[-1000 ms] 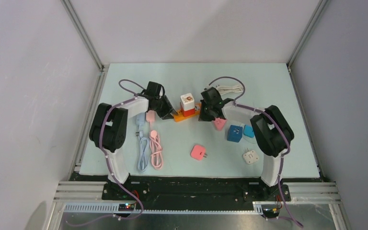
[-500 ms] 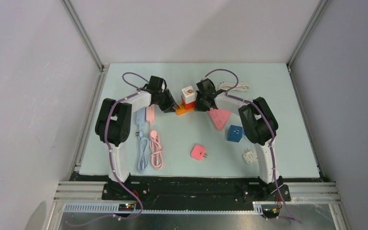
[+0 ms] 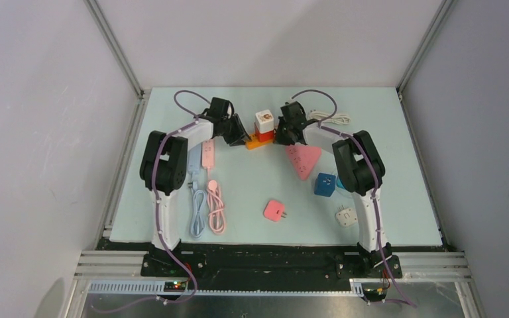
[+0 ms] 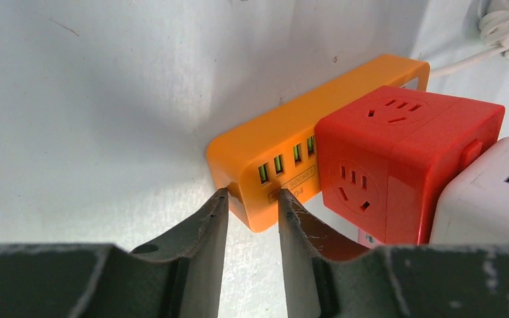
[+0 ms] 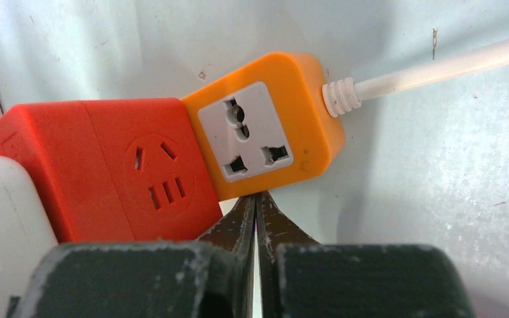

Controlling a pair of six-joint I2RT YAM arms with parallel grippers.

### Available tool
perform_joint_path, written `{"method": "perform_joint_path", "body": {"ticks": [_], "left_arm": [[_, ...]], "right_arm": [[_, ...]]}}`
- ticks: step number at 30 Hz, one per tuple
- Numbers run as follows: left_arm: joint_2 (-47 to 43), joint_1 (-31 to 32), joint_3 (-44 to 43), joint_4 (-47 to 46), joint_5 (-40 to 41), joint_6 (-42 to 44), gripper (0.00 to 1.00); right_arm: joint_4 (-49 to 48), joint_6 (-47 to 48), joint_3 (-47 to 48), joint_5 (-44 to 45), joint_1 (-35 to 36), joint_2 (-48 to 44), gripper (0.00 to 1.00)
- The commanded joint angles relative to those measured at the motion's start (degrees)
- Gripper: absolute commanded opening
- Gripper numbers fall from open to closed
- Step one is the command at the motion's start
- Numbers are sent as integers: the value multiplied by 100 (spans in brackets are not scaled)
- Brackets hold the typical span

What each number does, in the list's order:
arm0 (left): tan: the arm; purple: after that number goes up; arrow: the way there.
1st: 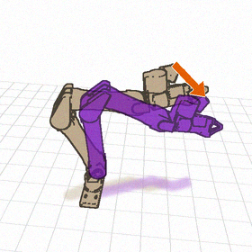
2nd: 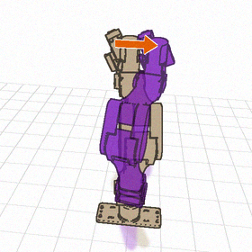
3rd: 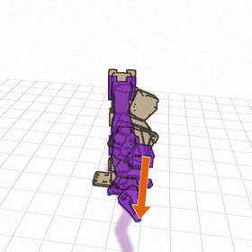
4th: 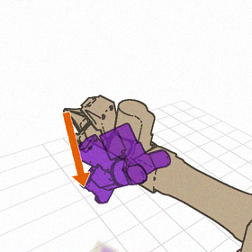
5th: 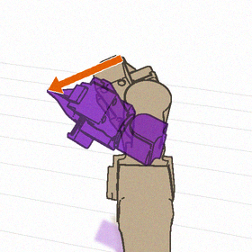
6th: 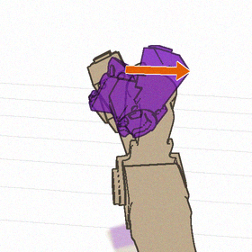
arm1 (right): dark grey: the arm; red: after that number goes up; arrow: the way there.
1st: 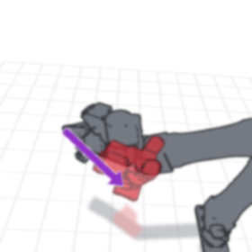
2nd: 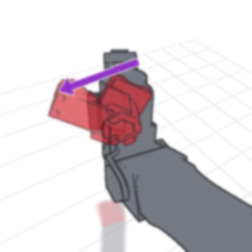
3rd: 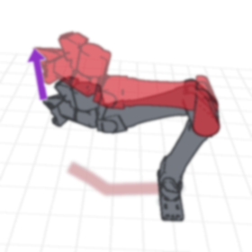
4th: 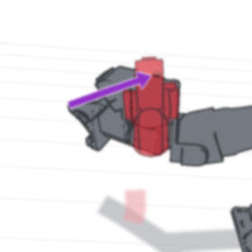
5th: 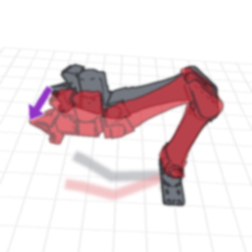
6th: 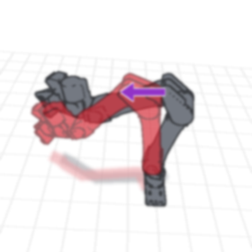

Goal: Insert the plug
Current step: Move the socket to the center of the board, then pick up the socket from the center of the board.

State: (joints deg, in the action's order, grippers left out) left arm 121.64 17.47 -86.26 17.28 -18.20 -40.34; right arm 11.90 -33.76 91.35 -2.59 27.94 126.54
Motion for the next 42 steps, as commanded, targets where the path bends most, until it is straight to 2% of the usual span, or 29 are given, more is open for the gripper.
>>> {"method": "perform_joint_path", "body": {"ticks": [1,8,13,16,19,23,26,29,32,42], "left_arm": [[-171,2,-148,-131,163,282,38],[-886,-162,104,-89,376,763,47],[-1497,-608,568,143,808,1287,55],[-1775,-920,817,523,1350,1344,59],[-1795,-1023,941,950,2021,1480,68],[-1692,-1034,974,1144,2129,1783,73],[-1539,-1031,779,1224,1922,2126,74],[-1467,-1032,696,1244,1505,2200,68],[-1395,-1028,720,1248,1427,2119,63],[-1032,-1009,740,1259,1317,1908,58]], "right_arm": [[-230,123,-139,-107,-7,-568,6],[109,201,-892,-90,-104,-1626,31],[328,264,-1462,-151,-305,-2352,38],[588,317,-1573,-80,-392,-2616,41],[768,373,-1676,39,-420,-2864,48],[957,387,-1798,151,-460,-3024,55],[1002,391,-1826,134,-485,-3047,57],[1019,377,-1827,125,-528,-3042,57],[1001,362,-1831,110,-561,-3024,56],[1062,352,-1829,81,-657,-2983,56]]}}
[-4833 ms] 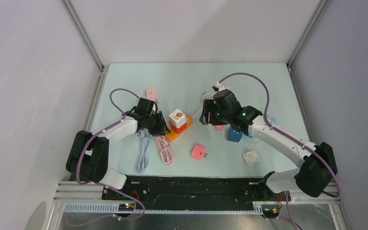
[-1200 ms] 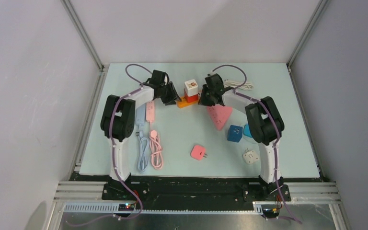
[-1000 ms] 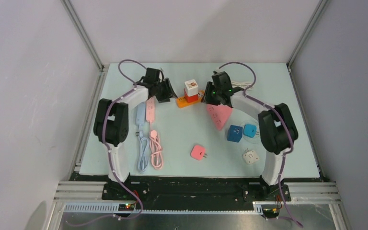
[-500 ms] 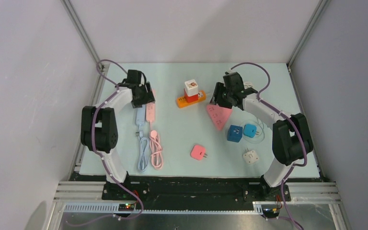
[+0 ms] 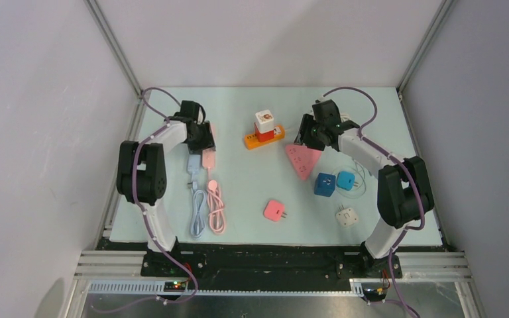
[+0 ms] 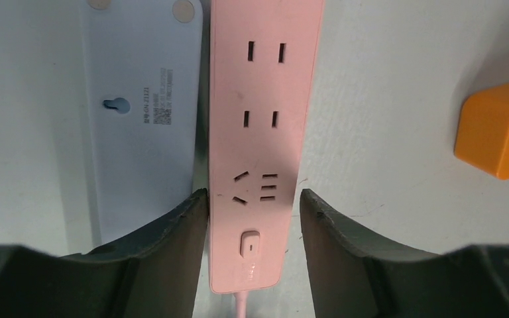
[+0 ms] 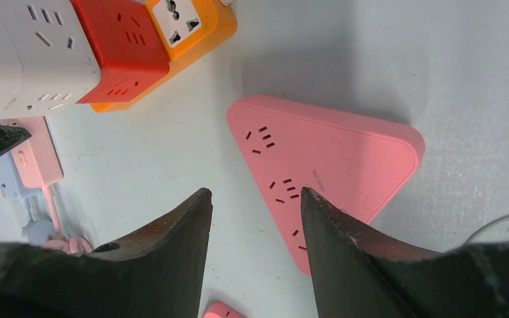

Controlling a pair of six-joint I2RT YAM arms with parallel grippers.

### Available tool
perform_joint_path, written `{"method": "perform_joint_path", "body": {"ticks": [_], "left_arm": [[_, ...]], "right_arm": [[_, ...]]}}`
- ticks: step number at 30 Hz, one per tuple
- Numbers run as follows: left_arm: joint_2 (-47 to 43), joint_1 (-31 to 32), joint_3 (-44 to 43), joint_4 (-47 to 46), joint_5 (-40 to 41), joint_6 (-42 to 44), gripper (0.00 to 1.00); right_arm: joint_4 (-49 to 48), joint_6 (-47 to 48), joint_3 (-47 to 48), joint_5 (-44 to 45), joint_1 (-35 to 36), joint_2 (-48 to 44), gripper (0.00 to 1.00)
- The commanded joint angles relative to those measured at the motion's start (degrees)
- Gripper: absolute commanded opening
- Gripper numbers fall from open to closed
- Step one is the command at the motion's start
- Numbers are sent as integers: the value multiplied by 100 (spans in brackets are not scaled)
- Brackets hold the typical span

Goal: Insert the plug
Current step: Pick up the socket from the center of the board.

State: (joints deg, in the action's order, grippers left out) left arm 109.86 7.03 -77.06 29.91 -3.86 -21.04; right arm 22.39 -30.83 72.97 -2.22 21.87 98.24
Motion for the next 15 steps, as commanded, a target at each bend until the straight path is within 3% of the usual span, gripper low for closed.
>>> {"method": "perform_joint_path", "body": {"ticks": [1,7,10,15], "left_arm": [[165,40,-187,-3,-72,-21,58],[327,108,-192,23,184,43,58],[385,276,-234,105,298,143,53],[234,613,19,200,624,212,16]], "right_arm": [[16,55,10,41,-51,-146,56],[24,32,8,12,-65,-91,56],[20,17,15,-6,-70,-74,56],[64,15,8,-26,-90,-50,56]]}}
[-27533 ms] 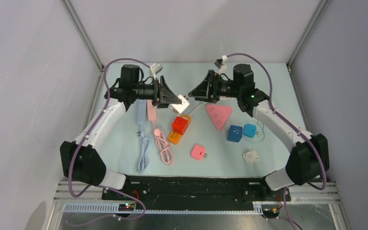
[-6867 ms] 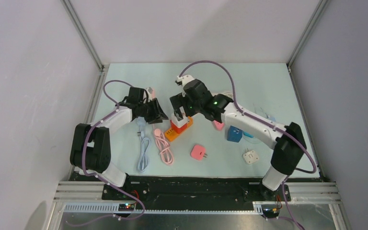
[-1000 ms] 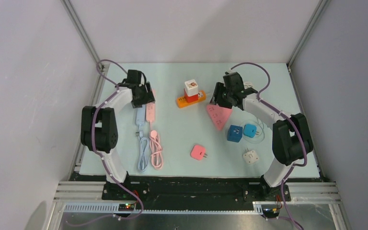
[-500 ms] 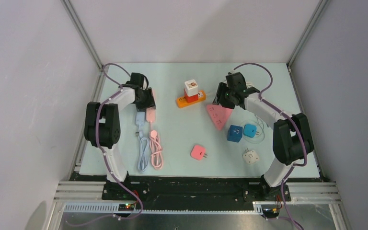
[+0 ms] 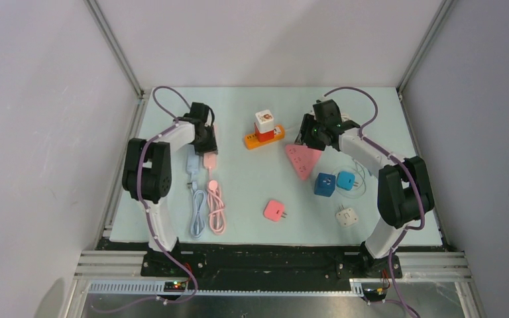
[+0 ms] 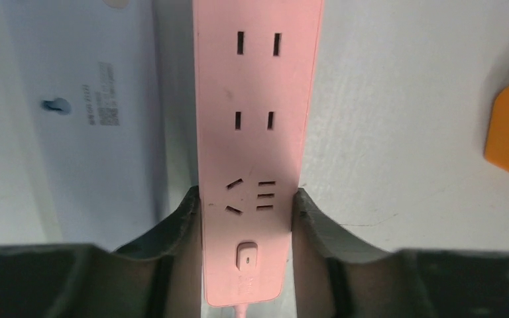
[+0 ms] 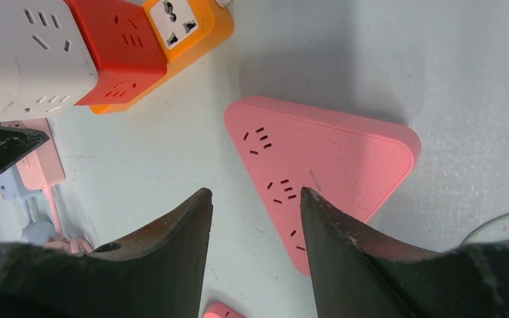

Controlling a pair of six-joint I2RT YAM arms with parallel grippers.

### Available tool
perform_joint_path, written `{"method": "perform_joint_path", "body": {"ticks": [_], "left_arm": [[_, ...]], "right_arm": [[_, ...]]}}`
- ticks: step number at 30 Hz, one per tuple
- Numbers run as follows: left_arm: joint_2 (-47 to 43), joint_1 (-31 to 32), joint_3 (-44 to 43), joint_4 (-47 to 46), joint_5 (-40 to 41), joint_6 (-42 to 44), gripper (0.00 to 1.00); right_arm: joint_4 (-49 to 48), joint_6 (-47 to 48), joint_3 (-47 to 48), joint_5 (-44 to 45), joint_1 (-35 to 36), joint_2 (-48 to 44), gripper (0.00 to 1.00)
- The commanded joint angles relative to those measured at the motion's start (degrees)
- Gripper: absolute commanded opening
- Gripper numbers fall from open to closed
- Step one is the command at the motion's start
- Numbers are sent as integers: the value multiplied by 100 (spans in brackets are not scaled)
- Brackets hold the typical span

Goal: Insert the plug
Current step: Pick up the socket from the center of the board.

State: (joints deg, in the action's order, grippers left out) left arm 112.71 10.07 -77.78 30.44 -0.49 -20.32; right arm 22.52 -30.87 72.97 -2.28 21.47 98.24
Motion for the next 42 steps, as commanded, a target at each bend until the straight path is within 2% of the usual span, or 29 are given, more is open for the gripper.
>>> {"method": "perform_joint_path", "body": {"ticks": [1,2,4,11,16,22,29,36,42], "left_arm": [[-92,375,151,149,304,146,9],[-177,409,279,152,306,148,3],[-317,486,466,161,229,172,0],[-684,758,1101,153,-421,466,0],[-664,1147,1131,140,-490,949,0],[-654,1202,995,148,-665,1187,0],[-1056,1204,1238,206,-388,1248,0],[-1716,1203,1023,193,-119,1303,0],[-2141,1201,1098,315,-144,1930,0]], "right_arm": [[68,15,12,-18,-58,-37,56],[112,-10,9,-18,-74,-35,57],[206,-44,10,-36,-104,-4,57],[494,-17,11,-271,-166,111,57],[545,38,11,-436,-171,149,57],[588,72,14,-506,-165,172,57],[579,77,8,-568,-173,160,56],[530,82,8,-599,-227,143,56],[634,239,11,-674,-273,130,55]]}}
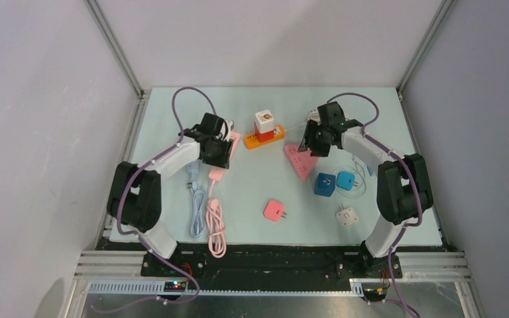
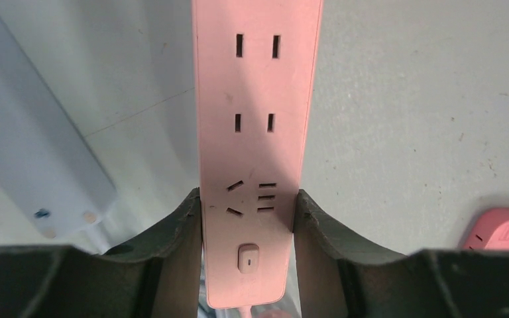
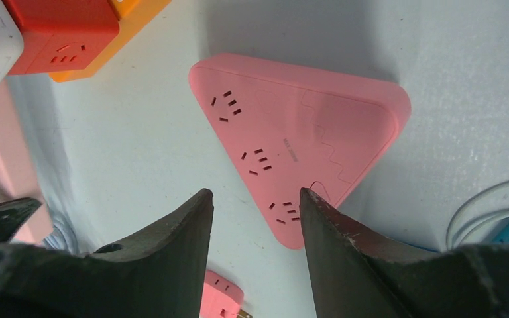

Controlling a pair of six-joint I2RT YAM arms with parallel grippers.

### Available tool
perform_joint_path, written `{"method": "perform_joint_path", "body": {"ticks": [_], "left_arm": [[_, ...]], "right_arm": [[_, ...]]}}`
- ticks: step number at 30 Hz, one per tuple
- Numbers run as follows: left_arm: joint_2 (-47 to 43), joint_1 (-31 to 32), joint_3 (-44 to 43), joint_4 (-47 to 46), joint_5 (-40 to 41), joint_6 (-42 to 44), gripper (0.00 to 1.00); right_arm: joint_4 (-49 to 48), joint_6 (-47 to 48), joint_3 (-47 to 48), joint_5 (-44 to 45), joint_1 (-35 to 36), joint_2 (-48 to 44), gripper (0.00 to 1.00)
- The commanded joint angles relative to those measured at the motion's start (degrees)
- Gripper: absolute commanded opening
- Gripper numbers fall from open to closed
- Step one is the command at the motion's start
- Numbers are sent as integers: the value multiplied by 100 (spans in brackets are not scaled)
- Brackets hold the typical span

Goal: Insert the plug
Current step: Pick up the socket from the center of the board, then adjust the socket at the center of the board, then place the socket at the center of the board.

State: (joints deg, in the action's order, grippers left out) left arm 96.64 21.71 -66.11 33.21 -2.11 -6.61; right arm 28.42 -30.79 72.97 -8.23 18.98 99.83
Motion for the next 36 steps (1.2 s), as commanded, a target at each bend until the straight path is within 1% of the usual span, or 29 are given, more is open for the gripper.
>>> {"method": "perform_joint_path", "body": {"ticks": [1,5,7,8,12,14,16,20,25,26,29,33,35,36], "left_arm": [[-586,39,-25,103,-37,629,0],[-885,41,284,314,-448,897,0],[-1032,47,422,473,-795,970,0],[-1063,69,500,592,-842,978,0],[-1190,160,783,778,-864,1021,0],[-1262,238,915,791,-976,1127,0],[-1288,368,953,791,-1056,1260,0],[-1110,587,722,777,-1376,1361,0],[-455,841,141,759,-1370,1398,0],[-265,908,84,727,-1296,1357,0],[54,1151,-154,457,-729,1202,0],[338,1267,-260,-115,-389,792,0],[414,1318,-285,-261,-290,710,6],[443,1327,-279,-284,-259,703,13]], "right_arm": [[64,369,10,-62,40,-44,54],[99,967,9,61,456,-38,51],[37,1150,7,39,694,15,46],[-33,1187,11,-74,760,52,40],[-166,1056,7,-301,917,467,24],[-167,974,7,-271,921,613,20],[-166,946,7,-199,911,704,20],[-22,752,9,127,822,803,18],[197,521,-16,595,608,838,17],[198,462,-56,648,524,824,17],[151,373,-178,794,280,688,17],[56,396,-212,722,122,579,18],[7,477,-213,578,137,491,21],[-3,536,-213,507,148,457,22]]}}
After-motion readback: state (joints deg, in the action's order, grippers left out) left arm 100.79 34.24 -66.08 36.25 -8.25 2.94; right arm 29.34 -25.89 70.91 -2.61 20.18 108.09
